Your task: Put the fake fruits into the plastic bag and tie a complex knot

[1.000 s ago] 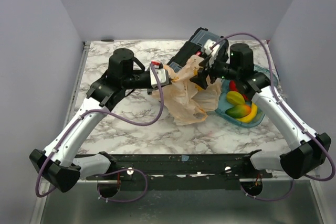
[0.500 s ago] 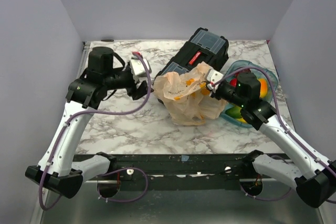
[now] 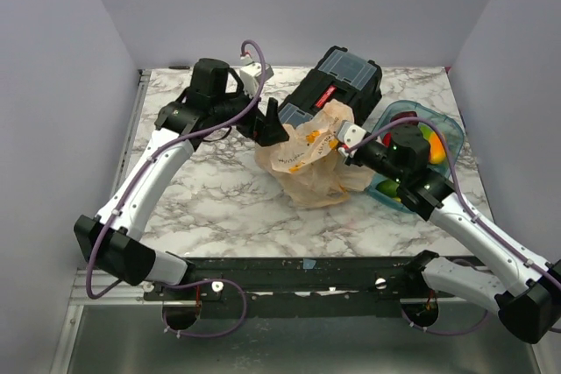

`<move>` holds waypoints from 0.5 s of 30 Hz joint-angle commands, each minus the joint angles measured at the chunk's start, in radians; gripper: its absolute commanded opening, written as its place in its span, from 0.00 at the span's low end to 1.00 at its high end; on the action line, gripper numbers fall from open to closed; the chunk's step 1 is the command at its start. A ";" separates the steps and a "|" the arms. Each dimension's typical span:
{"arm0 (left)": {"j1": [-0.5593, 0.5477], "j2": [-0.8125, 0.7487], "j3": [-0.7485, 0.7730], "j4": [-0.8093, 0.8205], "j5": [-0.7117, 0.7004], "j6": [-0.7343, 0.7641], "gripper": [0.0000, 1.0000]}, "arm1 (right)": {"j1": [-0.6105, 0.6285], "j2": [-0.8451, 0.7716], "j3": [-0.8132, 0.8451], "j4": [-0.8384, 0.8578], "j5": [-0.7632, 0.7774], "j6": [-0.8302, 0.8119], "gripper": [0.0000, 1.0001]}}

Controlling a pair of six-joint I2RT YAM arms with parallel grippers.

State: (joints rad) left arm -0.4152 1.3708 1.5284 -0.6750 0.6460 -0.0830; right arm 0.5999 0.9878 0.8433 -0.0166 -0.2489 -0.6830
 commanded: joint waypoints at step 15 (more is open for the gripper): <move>0.072 -0.068 -0.092 0.104 0.207 0.117 0.00 | 0.014 -0.032 0.336 -0.682 -0.148 0.212 0.97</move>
State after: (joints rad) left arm -0.3313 1.4132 1.4319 -0.6247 0.8608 -0.1894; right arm 0.6086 0.9199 0.9501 -0.3168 -0.2413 -0.6186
